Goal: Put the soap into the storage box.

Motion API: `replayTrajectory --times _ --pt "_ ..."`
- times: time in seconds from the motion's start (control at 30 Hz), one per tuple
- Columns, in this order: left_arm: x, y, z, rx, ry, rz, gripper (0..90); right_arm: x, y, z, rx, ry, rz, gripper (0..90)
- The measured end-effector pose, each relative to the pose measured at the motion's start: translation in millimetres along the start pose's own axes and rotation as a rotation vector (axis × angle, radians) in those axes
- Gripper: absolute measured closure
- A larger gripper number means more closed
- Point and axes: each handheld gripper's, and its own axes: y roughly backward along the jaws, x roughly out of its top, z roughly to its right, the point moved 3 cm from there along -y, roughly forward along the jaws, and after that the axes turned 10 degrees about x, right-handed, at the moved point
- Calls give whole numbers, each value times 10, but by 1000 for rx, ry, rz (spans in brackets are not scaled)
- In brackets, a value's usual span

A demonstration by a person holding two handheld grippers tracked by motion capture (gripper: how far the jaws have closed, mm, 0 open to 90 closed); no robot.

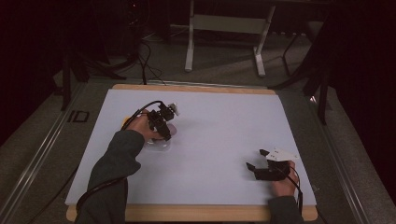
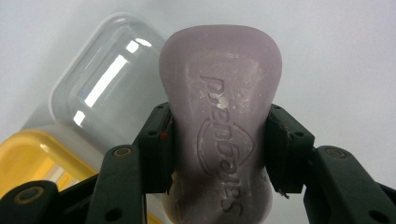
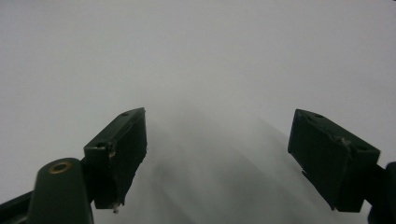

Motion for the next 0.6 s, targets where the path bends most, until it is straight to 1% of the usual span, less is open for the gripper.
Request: replayTrajectory --times 0.17,0.27,0.47,0.6 --pt "-66 3 -54 0 36 9 500 0 -1 -1 -1 0 0 191" --pt "-101 7 -88 5 49 2 500 0 0 -1 -1 0 -1 191" --pt "-164 35 -160 15 87 -1 500 0 0 -1 -1 0 -1 192" --pt "-205 47 -210 21 109 -17 500 0 0 -1 -2 1 0 191"
